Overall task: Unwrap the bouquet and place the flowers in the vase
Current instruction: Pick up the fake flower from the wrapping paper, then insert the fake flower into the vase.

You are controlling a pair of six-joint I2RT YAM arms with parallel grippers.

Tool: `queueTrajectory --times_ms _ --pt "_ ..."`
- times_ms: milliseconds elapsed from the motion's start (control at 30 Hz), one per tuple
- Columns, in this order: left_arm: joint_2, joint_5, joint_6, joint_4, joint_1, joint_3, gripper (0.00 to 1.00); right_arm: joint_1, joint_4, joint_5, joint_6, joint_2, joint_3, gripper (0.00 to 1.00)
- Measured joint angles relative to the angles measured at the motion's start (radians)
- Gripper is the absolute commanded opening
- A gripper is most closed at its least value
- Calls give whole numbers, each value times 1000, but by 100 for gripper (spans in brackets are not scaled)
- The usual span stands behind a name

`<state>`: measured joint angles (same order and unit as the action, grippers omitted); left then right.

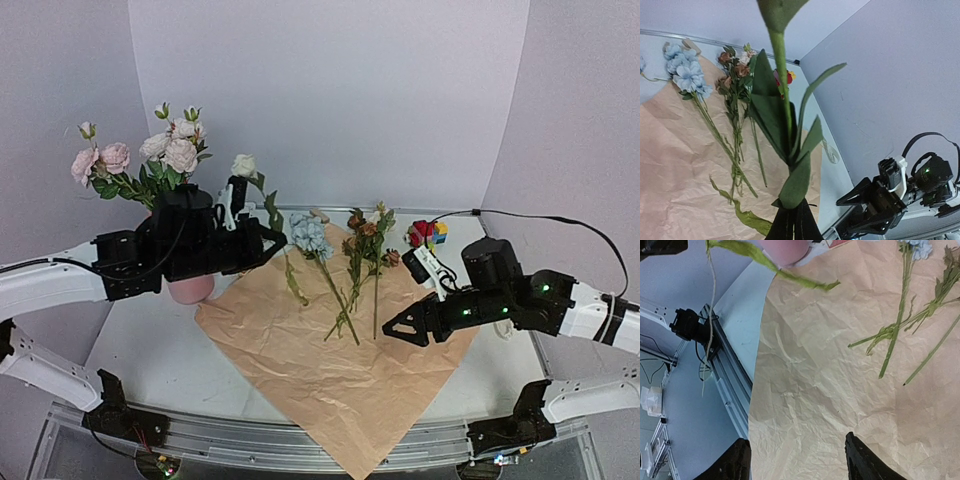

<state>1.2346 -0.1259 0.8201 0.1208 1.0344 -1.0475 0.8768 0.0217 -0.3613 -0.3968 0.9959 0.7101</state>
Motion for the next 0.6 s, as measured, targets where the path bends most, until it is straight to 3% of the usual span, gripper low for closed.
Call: queueTrajectory --times_ms 267,600 --pt "-199 -158 -136 215 0 -24 0 0 -26 92 -17 -54 0 67" --pt "-233 -393 -411 361 0 -387 0 0 -46 127 -21 -59 -5 67"
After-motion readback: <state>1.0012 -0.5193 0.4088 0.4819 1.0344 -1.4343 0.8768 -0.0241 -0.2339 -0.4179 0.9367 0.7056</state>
